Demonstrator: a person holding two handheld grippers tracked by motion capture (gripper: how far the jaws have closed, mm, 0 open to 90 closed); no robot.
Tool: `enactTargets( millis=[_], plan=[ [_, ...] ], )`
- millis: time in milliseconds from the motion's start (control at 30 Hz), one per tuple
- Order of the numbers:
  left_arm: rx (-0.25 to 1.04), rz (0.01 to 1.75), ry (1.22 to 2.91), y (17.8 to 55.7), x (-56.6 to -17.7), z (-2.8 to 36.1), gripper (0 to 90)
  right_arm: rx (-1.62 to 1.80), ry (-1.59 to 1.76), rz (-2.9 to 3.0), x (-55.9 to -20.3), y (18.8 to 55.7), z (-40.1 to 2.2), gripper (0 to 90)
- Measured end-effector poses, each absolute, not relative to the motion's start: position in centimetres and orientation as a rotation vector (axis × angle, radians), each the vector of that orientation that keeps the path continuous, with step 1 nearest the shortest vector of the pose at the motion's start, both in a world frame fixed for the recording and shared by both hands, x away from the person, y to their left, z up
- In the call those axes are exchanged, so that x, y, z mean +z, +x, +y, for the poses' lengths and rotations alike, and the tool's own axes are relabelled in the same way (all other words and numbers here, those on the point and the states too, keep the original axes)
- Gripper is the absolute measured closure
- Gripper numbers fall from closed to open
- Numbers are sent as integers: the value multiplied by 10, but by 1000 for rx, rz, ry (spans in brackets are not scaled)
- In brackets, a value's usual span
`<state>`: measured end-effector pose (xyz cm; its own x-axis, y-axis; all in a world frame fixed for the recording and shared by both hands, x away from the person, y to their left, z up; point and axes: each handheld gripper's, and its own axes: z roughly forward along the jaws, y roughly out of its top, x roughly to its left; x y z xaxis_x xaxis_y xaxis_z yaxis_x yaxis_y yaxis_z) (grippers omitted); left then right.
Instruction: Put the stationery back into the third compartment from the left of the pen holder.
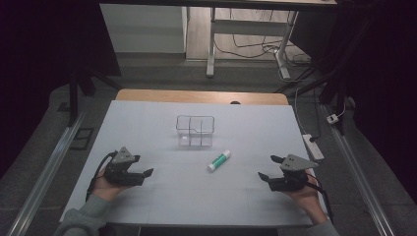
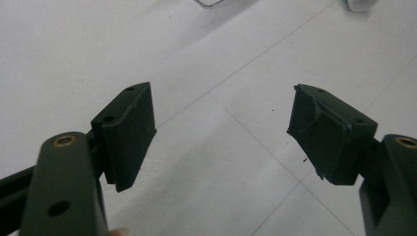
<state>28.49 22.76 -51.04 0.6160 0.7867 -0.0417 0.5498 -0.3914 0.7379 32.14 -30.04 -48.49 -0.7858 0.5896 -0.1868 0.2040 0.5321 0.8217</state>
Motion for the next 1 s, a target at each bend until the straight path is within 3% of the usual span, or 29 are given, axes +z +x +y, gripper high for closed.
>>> enactTargets(
  millis=[667,1000],
  plan=[
    [376,1041,2125,284,-516,229,246,889,203,2635,-442,376,-232,268],
    [366,1036,2138,282,-517,229,245,822,31,2715,-443,401,-198,284]
  ],
)
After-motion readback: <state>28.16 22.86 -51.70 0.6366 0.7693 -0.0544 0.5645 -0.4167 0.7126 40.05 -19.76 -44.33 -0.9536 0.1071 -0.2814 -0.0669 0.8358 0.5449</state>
